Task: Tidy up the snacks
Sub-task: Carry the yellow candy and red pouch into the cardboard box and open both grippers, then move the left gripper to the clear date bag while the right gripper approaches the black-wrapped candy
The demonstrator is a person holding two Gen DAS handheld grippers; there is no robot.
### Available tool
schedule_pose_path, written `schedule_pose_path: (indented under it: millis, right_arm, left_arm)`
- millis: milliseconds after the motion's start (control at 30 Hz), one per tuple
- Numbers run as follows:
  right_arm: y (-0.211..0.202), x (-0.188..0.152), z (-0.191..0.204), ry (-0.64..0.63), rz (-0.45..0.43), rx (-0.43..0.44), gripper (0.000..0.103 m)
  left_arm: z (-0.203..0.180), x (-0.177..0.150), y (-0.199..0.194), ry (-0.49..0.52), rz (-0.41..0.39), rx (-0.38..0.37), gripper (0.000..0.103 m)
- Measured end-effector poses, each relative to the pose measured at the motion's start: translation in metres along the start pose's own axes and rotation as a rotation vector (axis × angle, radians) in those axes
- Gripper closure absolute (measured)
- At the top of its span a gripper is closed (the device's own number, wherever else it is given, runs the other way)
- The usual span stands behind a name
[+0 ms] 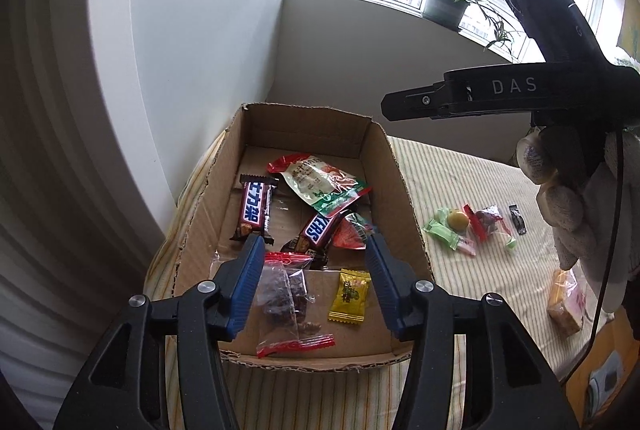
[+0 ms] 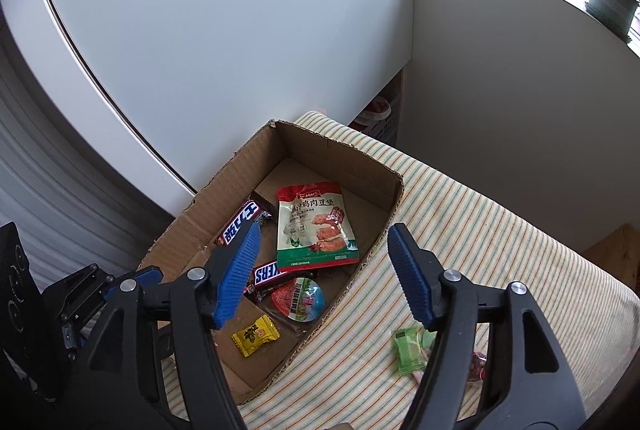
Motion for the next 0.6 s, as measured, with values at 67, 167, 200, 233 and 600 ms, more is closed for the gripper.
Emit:
schedule_pose_path:
  millis: [67, 167, 200, 233, 600]
  right_arm:
    - [-0.005, -0.003, -0.004, 0.000, -0.002, -0.008, 0.034]
    - [-0.015, -0.007, -0.012, 0.003, -0.005, -0.019, 0.034]
    - [-0.020, -0.009, -0.016, 0.004, -0.008, -0.026, 0.034]
    - [-0.025, -0.011, -0.020, 0.005, -0.010, -0.033, 0.034]
    - [-0.074, -0.047, -0.088, 0.080, -0.040, -0.105, 0.034]
  left_arm:
    - [-0.003, 0.000, -0.001, 0.004, -0.002, -0.005, 0.051]
    - [-0.010, 0.001, -0.002, 0.006, -0.005, -0.014, 0.051]
    - [-0.013, 0.001, -0.002, 0.010, -0.008, -0.017, 0.051]
    - [-0.016, 0.001, -0.003, 0.014, -0.009, -0.022, 0.051]
    - [-0.059, -0.002, -0.005, 0.058, -0.015, -0.070, 0.051]
Point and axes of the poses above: each gripper's, at about its wrist camera, not at the fingertips, and y roughly the way its jaws point, z to its left, x to its top, the point moved 4 cm from there along y, roughly the way its jaws point, and after that the axes turned 1 degree about -y, right-handed, at the moved point
